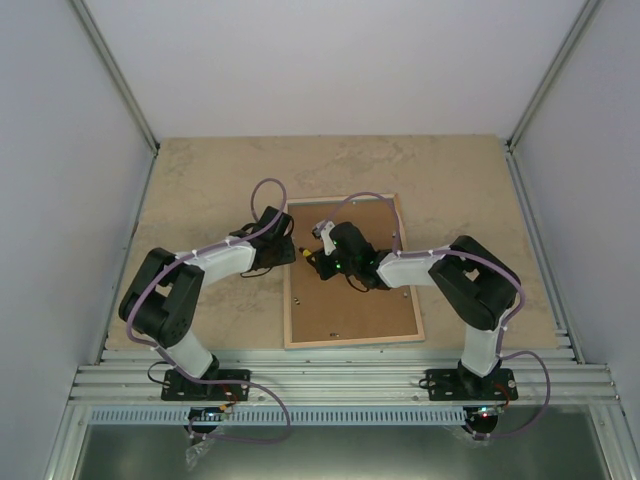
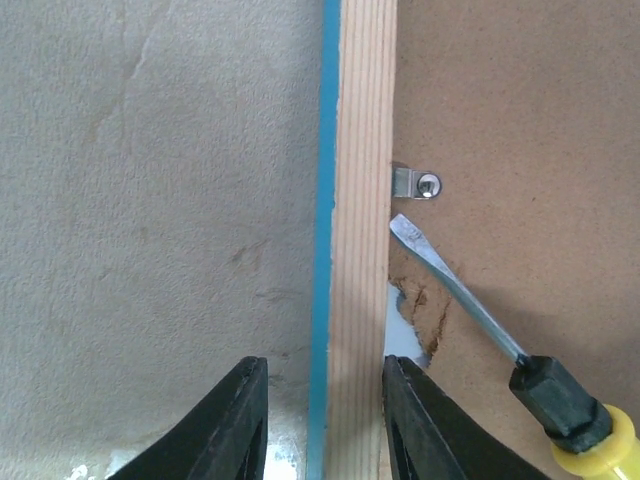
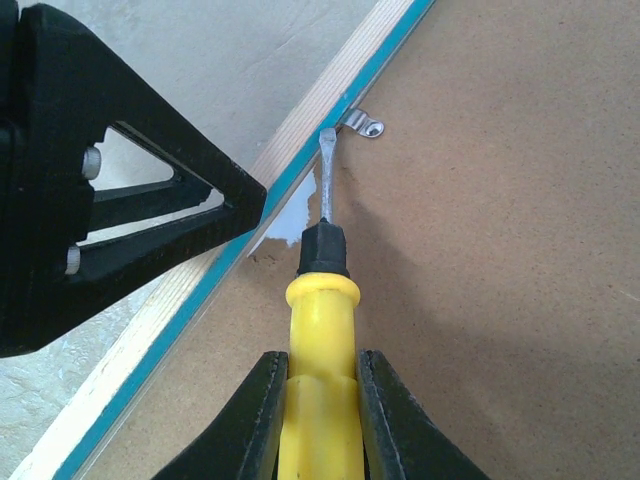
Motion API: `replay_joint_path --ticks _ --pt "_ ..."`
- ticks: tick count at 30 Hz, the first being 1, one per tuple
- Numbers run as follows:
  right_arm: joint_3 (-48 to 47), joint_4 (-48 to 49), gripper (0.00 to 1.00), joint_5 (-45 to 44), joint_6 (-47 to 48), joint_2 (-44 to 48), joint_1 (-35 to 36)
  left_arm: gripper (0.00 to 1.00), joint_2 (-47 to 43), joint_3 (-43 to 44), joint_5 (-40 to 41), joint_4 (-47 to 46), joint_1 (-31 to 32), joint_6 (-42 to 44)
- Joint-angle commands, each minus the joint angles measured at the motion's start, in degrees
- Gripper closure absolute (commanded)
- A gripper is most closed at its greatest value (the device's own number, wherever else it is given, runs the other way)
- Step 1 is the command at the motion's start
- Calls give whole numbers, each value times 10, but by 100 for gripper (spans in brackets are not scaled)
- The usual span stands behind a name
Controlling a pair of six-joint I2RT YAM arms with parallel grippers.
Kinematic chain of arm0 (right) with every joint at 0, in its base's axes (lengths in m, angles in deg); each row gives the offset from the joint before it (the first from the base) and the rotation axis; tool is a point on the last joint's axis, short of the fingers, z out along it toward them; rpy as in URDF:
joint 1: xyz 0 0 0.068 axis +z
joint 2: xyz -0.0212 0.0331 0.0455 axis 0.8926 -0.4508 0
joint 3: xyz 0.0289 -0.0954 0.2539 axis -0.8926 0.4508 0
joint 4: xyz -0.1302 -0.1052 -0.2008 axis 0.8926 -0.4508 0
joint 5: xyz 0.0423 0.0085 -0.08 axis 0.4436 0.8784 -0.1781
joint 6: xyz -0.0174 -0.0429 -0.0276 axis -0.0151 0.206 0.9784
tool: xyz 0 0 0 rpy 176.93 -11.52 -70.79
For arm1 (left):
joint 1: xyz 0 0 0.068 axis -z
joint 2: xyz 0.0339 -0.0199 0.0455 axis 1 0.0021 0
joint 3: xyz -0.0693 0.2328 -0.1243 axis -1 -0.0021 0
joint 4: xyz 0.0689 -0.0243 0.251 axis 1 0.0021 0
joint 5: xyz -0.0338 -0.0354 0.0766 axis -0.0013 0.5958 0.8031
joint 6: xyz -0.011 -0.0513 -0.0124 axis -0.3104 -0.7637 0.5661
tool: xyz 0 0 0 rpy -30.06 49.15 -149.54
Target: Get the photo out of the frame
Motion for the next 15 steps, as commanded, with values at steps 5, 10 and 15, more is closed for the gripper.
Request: replay_joint_path --ticks 5,10,15 --pt "0 27 100 -10 -14 -17 -2 67 23 0 -17 -9 0 2" --pt "0 31 100 -18 -24 -24 -2 80 32 -5 -24 -16 0 2" --pt "4 35 100 -27 -35 -25 -1 97 28 -19 -31 -24 0 -3"
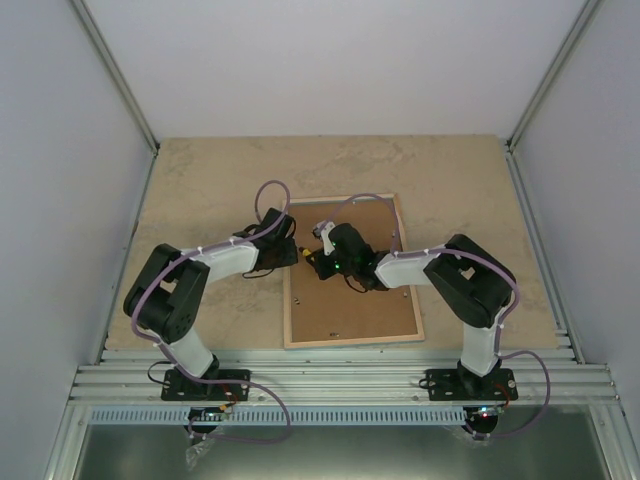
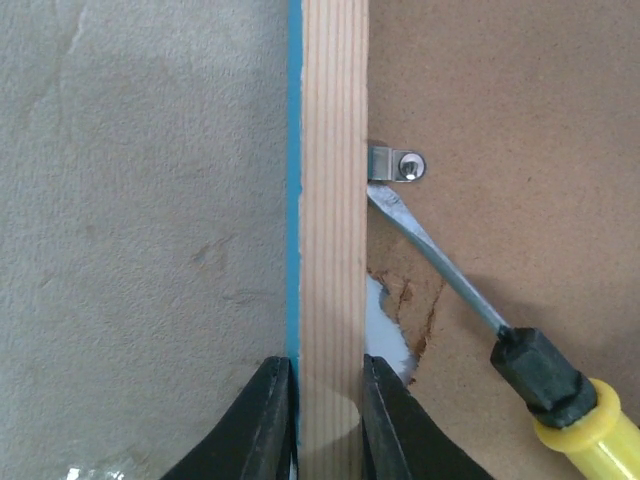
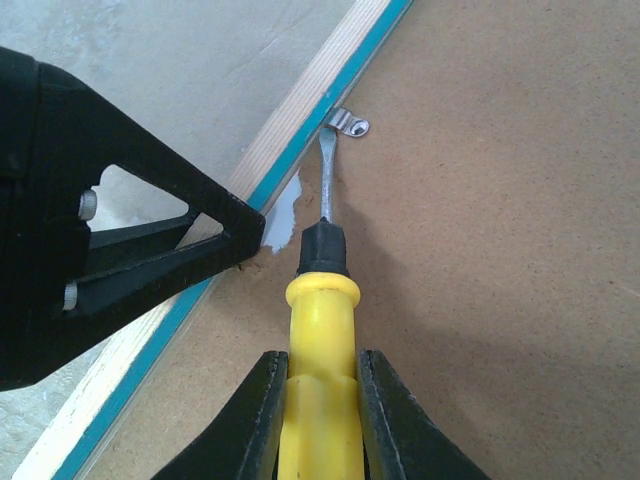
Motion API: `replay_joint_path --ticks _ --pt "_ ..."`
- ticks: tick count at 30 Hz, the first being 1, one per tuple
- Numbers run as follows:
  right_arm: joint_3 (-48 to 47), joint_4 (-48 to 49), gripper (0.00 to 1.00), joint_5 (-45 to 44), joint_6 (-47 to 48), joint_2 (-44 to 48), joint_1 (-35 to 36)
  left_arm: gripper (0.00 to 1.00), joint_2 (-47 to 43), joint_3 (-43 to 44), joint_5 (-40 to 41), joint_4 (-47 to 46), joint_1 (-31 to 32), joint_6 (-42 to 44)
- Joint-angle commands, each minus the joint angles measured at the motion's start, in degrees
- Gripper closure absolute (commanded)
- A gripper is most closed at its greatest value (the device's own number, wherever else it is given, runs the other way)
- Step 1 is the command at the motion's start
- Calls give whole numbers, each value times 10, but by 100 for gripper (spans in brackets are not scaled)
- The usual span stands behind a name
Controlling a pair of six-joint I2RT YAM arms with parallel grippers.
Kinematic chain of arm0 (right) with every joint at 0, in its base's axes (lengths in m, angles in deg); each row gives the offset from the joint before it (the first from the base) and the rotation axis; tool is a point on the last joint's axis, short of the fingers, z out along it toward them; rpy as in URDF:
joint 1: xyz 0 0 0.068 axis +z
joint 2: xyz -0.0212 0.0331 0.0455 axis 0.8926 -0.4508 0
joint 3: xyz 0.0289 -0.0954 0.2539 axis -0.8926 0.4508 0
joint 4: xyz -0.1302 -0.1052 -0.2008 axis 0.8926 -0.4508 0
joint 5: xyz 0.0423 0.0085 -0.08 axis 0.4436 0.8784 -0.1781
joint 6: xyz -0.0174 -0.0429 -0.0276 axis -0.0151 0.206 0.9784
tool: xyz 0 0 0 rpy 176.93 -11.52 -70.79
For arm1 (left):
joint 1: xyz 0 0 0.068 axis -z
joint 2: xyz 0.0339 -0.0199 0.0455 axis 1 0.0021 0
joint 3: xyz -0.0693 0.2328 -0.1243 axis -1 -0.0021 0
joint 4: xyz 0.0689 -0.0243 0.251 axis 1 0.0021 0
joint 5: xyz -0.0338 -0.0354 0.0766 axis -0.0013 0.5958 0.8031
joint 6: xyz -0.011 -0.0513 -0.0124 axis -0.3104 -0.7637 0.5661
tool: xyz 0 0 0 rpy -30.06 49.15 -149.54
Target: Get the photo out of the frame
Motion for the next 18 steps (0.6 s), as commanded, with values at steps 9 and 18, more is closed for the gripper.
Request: replay_joint_path --ticks 9,18 --pt "-3 17 100 -21 -39 -23 3 100 -6 -36 -30 -20 0 -19" --pt "-1 35 100 -71 -104 -30 17 100 -14 -44 -54 -30 13 -28"
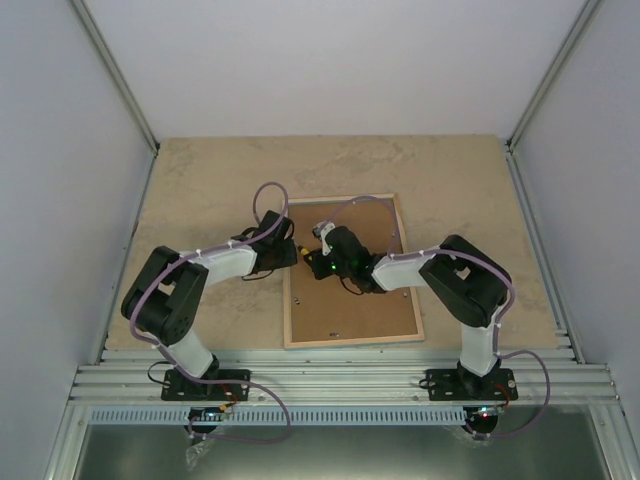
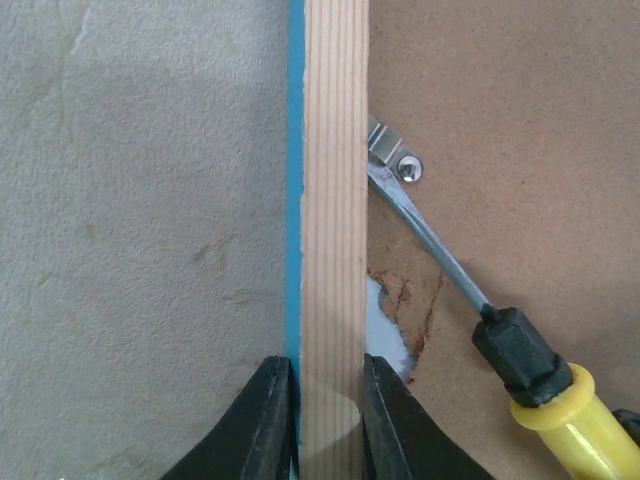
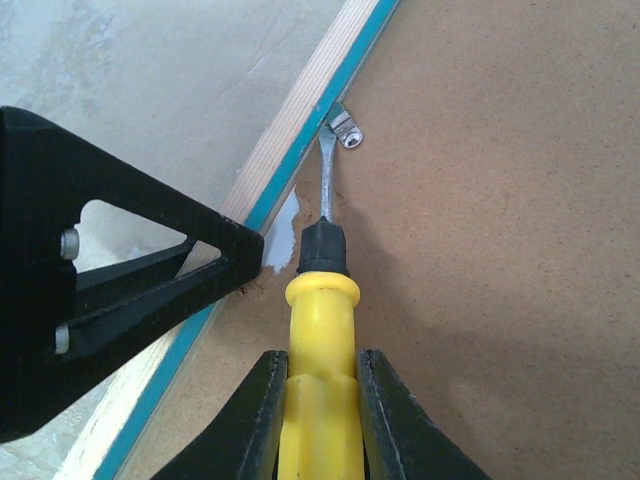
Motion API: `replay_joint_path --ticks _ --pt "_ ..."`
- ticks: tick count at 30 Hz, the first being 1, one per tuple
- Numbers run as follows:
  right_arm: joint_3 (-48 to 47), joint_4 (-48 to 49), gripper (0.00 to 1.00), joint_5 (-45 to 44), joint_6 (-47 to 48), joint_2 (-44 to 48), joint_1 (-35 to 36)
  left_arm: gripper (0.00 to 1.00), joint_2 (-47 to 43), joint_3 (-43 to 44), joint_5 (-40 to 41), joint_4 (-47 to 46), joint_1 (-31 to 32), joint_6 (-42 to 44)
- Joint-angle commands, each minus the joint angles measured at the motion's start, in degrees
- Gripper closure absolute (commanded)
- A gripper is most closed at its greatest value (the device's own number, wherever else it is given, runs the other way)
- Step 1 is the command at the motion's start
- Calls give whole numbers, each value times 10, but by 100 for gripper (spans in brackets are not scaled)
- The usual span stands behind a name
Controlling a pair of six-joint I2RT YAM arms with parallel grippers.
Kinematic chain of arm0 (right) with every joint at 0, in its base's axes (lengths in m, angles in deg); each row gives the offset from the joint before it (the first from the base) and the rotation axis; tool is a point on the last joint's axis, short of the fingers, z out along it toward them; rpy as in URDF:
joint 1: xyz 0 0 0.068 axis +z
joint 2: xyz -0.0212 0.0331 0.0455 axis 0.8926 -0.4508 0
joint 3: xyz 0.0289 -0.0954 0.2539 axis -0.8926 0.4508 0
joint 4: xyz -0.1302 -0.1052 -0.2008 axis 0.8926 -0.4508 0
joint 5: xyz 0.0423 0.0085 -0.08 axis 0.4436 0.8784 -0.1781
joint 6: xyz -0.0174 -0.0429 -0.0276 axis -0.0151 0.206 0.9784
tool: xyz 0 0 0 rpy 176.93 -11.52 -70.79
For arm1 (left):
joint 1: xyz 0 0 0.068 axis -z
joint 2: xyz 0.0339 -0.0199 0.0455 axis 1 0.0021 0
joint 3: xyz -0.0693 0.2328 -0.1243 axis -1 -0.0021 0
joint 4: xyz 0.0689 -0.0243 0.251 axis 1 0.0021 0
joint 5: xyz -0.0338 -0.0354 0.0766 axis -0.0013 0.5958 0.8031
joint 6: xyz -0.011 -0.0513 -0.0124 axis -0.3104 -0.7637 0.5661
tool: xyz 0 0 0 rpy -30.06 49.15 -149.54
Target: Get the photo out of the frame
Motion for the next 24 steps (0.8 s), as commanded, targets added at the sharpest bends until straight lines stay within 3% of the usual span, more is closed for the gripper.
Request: replay_joint_path --ticks 1,13,24 --pt "-1 16 100 -52 -57 -20 8 100 -6 -22 -49 2 12 -23" --pt "6 32 100 -92 -93 -24 12 100 -19 -36 -32 -4 15 -38" --pt "45 13 100 -69 15 94 -3 100 -22 -28 4 0 13 -45"
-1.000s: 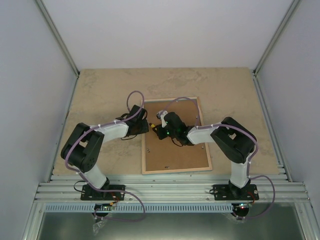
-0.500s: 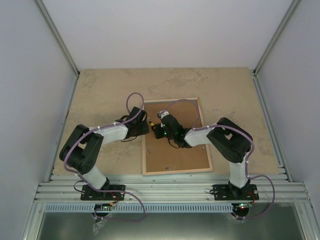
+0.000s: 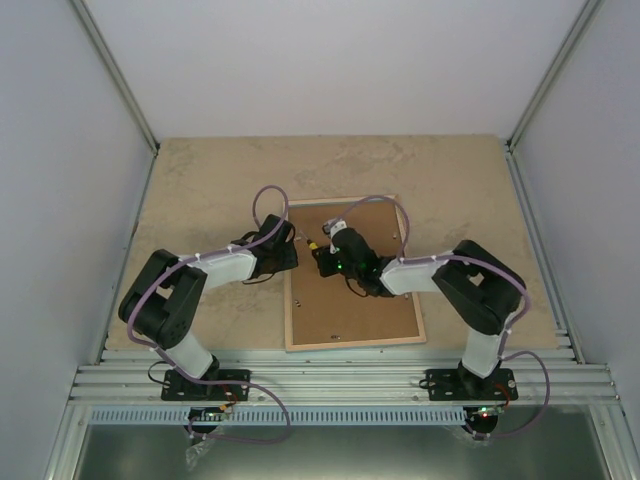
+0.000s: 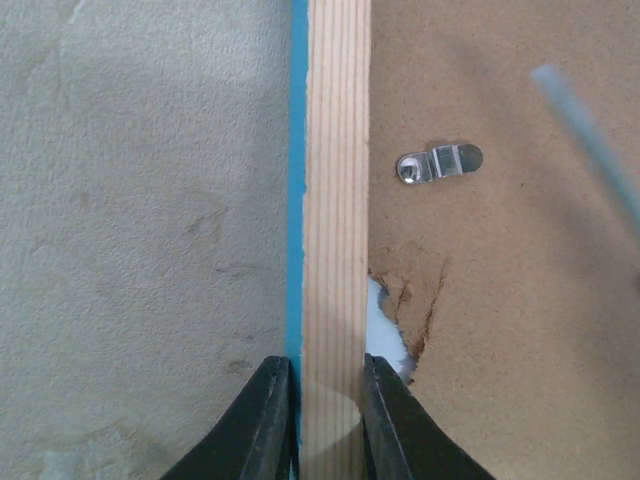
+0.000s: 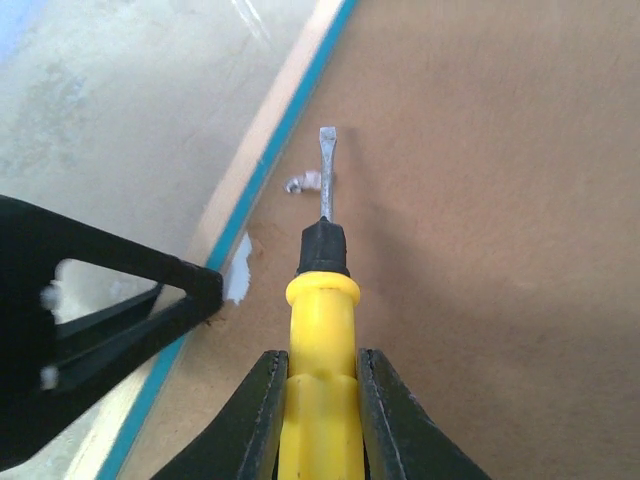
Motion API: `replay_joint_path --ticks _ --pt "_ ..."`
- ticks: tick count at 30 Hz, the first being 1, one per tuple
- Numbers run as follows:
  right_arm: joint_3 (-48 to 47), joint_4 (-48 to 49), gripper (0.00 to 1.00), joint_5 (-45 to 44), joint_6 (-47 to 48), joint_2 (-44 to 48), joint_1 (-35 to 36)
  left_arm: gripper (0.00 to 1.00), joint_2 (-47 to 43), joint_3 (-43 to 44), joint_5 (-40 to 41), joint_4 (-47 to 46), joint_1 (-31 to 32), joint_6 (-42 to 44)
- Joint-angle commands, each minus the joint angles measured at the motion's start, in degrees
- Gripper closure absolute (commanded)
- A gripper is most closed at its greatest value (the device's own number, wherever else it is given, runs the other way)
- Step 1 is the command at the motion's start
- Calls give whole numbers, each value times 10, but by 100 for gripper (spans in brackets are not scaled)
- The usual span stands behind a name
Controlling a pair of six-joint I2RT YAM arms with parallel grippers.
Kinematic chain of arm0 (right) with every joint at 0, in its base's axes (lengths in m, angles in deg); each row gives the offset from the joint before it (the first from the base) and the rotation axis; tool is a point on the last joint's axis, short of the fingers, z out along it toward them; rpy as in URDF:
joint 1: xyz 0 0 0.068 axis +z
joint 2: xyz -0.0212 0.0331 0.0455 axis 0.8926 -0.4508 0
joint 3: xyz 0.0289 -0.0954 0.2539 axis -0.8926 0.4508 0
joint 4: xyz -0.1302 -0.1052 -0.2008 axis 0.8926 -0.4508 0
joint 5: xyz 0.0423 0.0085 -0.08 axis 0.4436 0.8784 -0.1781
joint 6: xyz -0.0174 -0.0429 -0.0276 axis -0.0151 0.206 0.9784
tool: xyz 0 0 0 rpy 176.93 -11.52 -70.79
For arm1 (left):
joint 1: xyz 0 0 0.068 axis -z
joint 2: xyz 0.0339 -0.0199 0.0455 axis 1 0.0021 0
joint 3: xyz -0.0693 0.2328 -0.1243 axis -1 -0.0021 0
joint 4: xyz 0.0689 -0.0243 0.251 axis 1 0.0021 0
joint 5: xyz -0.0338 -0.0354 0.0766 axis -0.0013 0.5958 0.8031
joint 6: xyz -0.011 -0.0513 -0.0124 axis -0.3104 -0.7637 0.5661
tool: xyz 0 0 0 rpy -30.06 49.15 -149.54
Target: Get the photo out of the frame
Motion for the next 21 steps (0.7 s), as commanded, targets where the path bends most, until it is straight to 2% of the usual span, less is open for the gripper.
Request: replay_joint_path --ticks 1,9,16,19,21 --pt "10 -16 100 0 65 68 -12 100 -6 -3 -4 22 1 -25" --pt "54 -56 100 5 111 143 -69 100 -9 14 12 32 -33 -1" --pt "100 -74 99 4 113 207 -149 99 -1 46 34 44 -45 36" --pt "116 -85 99 -1 112 225 -189 93 -6 53 43 45 -45 49" --pt "123 -98 100 -6 105 235 -218 81 -16 49 42 41 -45 50"
